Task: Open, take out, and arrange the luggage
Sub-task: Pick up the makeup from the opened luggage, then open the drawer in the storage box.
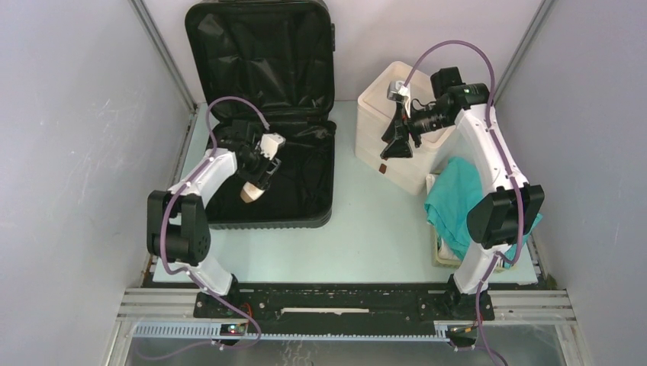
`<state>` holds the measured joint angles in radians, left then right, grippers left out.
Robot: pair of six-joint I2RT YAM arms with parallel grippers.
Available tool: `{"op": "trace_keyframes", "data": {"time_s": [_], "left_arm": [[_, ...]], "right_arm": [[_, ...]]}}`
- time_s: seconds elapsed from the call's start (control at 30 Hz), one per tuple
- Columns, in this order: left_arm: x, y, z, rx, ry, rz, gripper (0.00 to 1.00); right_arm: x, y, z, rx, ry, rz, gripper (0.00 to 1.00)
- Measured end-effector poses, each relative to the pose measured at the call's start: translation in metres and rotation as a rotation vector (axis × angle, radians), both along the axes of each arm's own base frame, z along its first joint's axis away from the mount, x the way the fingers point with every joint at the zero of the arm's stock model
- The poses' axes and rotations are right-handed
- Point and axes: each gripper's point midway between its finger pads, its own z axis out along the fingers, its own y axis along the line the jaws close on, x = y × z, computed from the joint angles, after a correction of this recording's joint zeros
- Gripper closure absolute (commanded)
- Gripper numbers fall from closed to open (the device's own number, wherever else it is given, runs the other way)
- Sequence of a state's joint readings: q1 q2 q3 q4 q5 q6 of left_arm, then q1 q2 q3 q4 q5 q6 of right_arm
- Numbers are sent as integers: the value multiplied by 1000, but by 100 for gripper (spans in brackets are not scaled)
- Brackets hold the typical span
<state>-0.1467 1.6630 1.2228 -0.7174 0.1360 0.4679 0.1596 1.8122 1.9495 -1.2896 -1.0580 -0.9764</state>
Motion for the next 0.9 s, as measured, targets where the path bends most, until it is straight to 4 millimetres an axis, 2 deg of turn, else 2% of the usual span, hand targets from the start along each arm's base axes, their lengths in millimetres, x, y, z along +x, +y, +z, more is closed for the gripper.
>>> {"op": "trace_keyframes", "data": {"time_s": [0.2,0.43,0.57,0.7,0.9], "left_arm": [[4,-11,33,-77,-97,4,69],[7,-23,84,-217,-239,36,70],[3,-30,102,-306,-289,59,70],[1,-38,105,-370,-310,70,70],[-9,-43,81,-409,-250,100,70]], "right_arm": [[-5,3,-5,2,22,10,26],[-11,10,-6,5,35,28,26],[-14,14,-4,10,27,41,26],[-15,14,-2,14,17,47,26],[-16,16,-1,15,9,53,26]]}}
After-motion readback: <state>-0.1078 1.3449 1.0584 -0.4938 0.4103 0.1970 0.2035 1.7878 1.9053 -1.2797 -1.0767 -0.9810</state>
